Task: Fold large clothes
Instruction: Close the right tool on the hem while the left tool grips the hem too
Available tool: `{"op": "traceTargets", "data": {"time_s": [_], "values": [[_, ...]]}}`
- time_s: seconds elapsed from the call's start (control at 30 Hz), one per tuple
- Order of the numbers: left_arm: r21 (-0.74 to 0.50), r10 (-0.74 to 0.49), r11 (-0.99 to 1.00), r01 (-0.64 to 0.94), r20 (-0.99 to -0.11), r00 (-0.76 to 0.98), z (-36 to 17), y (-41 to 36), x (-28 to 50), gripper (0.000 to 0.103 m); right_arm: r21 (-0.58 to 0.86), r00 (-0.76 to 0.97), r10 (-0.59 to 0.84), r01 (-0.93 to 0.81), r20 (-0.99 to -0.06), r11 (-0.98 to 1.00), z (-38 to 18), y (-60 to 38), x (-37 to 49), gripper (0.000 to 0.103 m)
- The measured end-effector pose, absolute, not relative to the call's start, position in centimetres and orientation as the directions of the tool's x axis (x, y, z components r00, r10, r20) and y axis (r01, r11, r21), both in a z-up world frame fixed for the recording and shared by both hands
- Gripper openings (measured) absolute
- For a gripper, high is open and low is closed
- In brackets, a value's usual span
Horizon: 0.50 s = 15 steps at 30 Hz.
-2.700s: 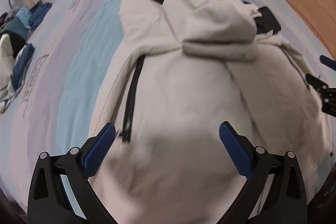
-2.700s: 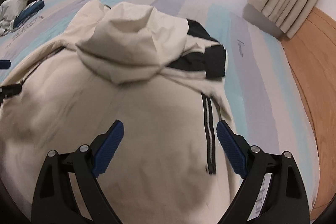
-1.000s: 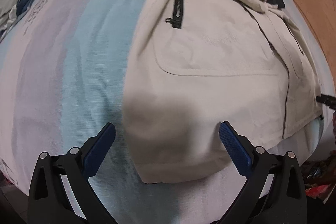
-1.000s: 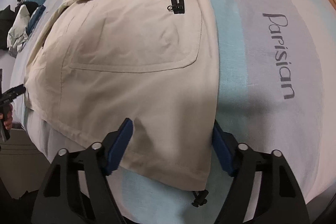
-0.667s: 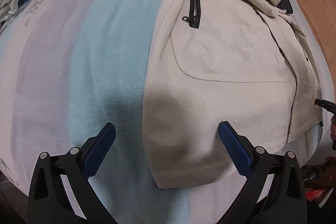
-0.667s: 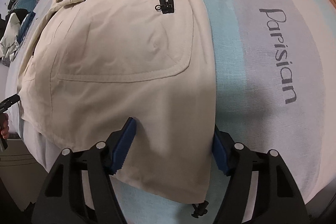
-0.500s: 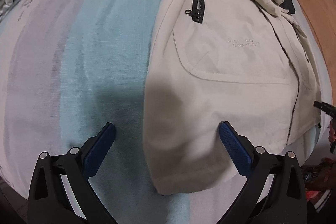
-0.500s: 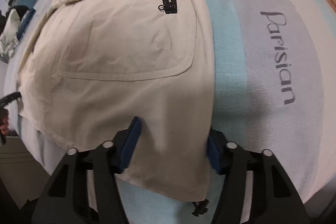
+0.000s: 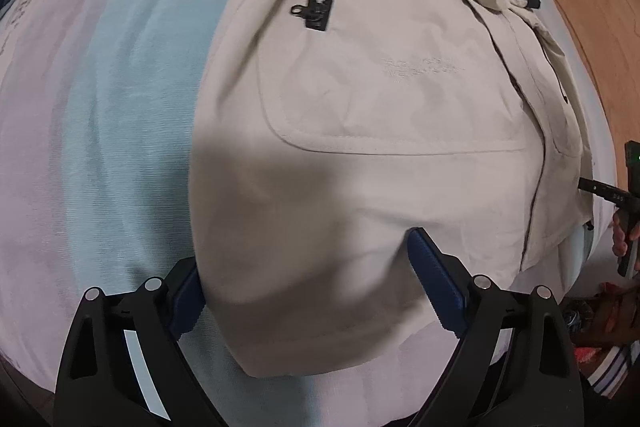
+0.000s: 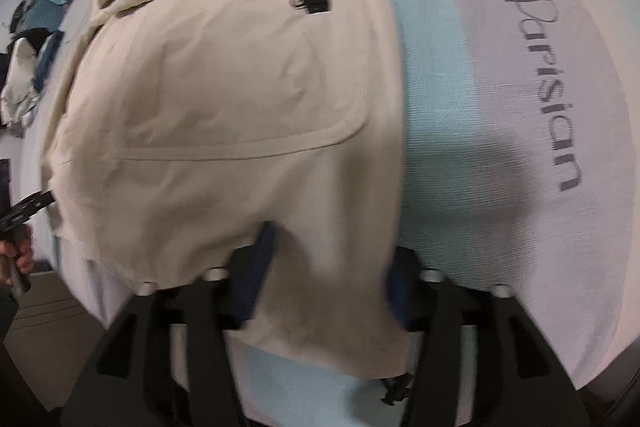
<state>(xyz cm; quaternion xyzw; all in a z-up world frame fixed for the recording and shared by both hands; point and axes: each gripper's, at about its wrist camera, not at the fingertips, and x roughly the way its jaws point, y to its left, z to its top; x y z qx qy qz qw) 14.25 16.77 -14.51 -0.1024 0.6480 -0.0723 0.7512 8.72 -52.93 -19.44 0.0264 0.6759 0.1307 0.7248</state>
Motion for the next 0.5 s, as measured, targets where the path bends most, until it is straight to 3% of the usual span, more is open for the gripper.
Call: {"op": "traceTargets", "data": {"time_s": [0.2,0.27,0.3,0.4,0.5], "values": [[-0.237,-0.236,0.971,0.006,-0.963,0.131,-14.7,16.2,13.9,0.088,0.255,0.029,0.26,-0.118,-0.965,0.96,-19.8,-53.3,9.3,0.055],[-0.239,-0.237,0.971,-0.005,-0.963,0.128,-15.0,16.4,14.0,0.083,0.264,0.021,0.267,-0.105,-0.963,0.959,-20.0,-53.8,9.0,0.055],[-0.244,-0.242,0.97,-0.008,-0.962,0.125,-15.0,16.5,14.1,0.08,0.264,0.021,0.267,-0.096,-0.964,0.96,-19.9,-54.1,9.1,0.052],[-0.252,-0.251,0.968,0.003,-0.961,0.116,-15.0,16.5,14.3,0.072,0.263,0.03,0.267,-0.096,-0.963,0.96,-19.5,-54.7,8.9,0.02],[-0.248,-0.247,0.969,0.013,-0.962,0.115,-14.8,16.6,14.1,0.067,0.281,0.006,0.282,-0.079,-0.959,0.956,-19.9,-56.0,8.4,0.019]]}}
